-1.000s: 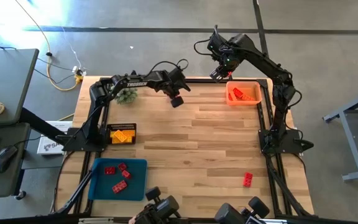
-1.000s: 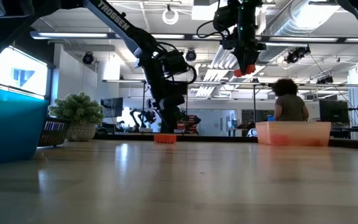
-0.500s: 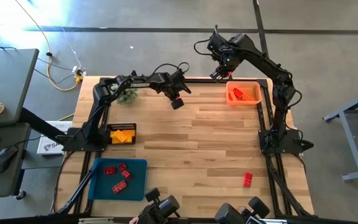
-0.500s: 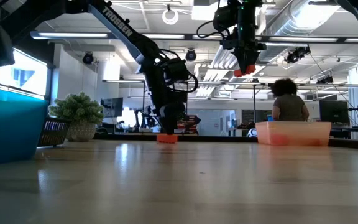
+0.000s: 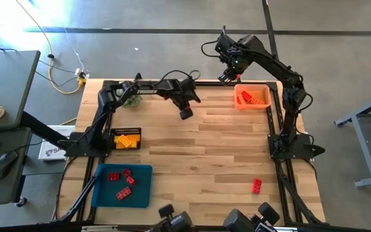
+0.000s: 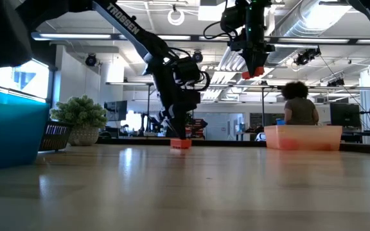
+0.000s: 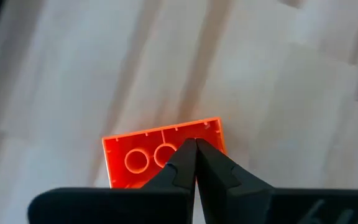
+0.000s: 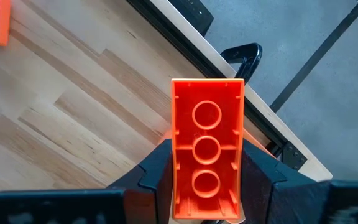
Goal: Sort & place blocks by color
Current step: Put the orange game piece into the orange bin
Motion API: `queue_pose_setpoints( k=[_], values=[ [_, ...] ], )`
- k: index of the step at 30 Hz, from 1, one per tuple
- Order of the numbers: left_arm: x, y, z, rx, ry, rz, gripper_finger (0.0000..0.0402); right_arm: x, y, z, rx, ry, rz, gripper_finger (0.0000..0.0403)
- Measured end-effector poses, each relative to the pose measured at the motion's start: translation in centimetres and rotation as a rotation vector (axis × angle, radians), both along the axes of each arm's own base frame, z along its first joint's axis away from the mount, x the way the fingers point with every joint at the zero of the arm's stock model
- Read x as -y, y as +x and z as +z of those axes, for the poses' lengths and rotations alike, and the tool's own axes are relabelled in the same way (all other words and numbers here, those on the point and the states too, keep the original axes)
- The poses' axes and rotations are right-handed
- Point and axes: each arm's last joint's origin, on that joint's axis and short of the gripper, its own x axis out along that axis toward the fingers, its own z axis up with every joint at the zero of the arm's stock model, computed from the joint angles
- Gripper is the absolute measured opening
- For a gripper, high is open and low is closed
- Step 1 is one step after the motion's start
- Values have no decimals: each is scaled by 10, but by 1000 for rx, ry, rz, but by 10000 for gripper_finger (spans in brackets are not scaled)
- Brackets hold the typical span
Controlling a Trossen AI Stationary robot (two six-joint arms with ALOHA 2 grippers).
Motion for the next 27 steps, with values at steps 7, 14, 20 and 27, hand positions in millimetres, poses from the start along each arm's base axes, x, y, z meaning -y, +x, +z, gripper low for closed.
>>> queue_pose_setpoints(
  k=[7, 14, 20, 27],
  values=[
    [27, 14, 1, -57, 68, -51, 0, 0, 0, 0, 0, 0, 0, 114],
    [30, 16, 2, -116, 142, -135, 0, 0, 0, 0, 3, 3, 1, 114],
    [26, 22, 22, -108, 86, -182, 0, 0, 0, 0, 6, 7, 2, 114],
    [31, 25, 31, -94, 63, -179, 0, -1, 1, 0, 22, 26, 6, 114]
  ],
)
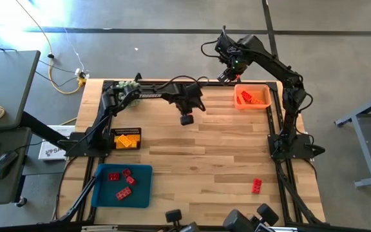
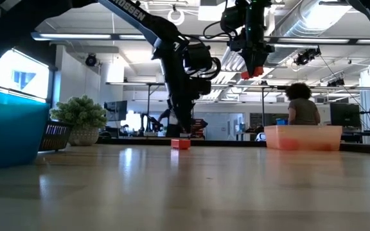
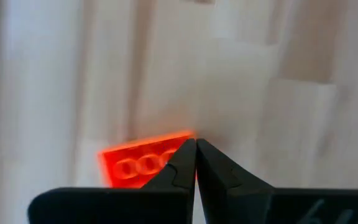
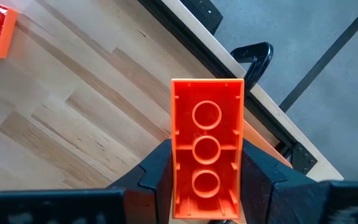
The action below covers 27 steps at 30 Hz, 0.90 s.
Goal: Sort & place blocks by color
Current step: Put the orange game piece into the orange bin
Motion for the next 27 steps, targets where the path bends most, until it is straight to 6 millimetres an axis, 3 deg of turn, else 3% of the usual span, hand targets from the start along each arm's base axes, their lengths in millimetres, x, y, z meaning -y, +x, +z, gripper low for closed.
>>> queue_pose_setpoints(
  k=[5, 13, 21, 27],
  values=[
    [-2, -1, 1, -79, 153, 24, 0, 0, 0, 0, 0, 0, 0, 114],
    [-8, 0, 6, -69, 210, 81, 7, 0, 0, 0, 2, 2, 0, 114],
    [-8, -2, 6, -90, 205, 55, 83, 0, 0, 0, 3, 4, 1, 114],
    [-10, -5, 6, -189, 282, -168, 150, 0, 0, 0, 4, 4, 1, 114]
  ],
)
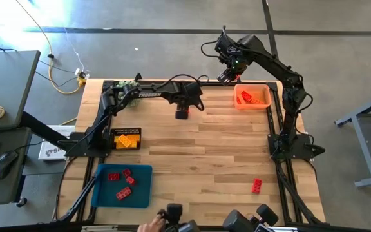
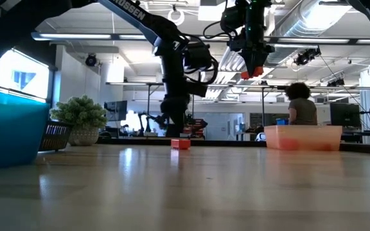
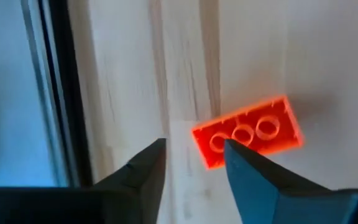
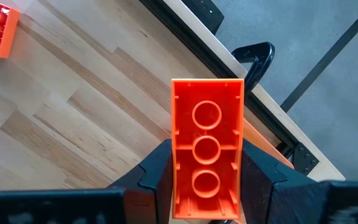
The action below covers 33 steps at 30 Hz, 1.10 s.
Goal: Sort & place blocks by color
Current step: Put the orange game piece into the orange bin
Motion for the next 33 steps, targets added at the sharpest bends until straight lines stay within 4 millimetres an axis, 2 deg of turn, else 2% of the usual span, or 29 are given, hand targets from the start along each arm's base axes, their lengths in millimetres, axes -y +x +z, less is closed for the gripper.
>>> queue_pose_setpoints(
  k=[5, 12, 17, 23, 30, 33],
  values=[
    [-3, -3, 0, -120, 49, -200, 176, 0, 0, 0, 0, 0, 0, 114],
    [-2, -2, 0, -194, 41, -479, 171, 0, 0, 0, 0, 0, 0, 114],
    [1, -2, -1, -175, -10, -531, 166, 0, 0, 0, -2, 0, 8, 114],
    [11, -2, -3, -277, -18, -672, 161, 0, 0, 0, -4, 0, 15, 114],
    [21, 4, -3, -269, -2, -685, 162, 0, 0, 0, -3, 0, 13, 114],
    [26, 13, -1, -200, 37, -636, 163, 0, 0, 0, -3, 0, 13, 114]
  ],
)
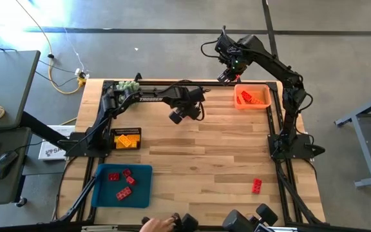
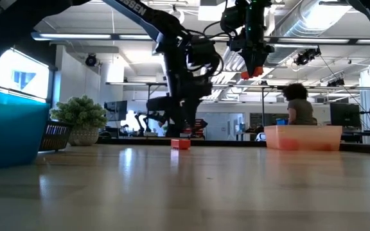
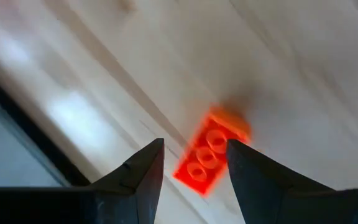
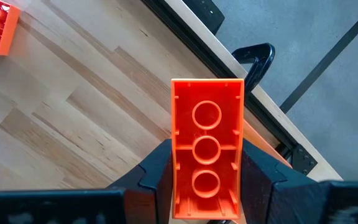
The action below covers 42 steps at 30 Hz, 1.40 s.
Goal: Sort & place blocks by color
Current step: Put the orange game piece into the orange bin
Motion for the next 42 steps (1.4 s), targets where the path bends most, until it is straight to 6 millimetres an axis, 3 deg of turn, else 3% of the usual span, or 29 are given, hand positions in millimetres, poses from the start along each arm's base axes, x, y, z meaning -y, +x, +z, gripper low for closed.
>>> queue_pose_setpoints(
  k=[5, 12, 24, 36, 42],
  values=[
    [4, 10, 3, 66, 96, 81, 163, 0, 0, 0, 1, 0, -2, 114],
    [2, 8, 4, 33, 192, 125, 163, -1, 0, 0, 1, 0, -1, 114],
    [-11, 1, 4, 0, 213, 151, 175, -1, 1, 0, 30, 35, 7, 114],
    [-9, 0, 3, -43, 208, 86, 185, -1, 1, 0, 25, 29, 6, 114],
    [-3, -4, 0, -152, 167, -80, 184, -1, 1, 0, 26, 30, 6, 114]
  ],
)
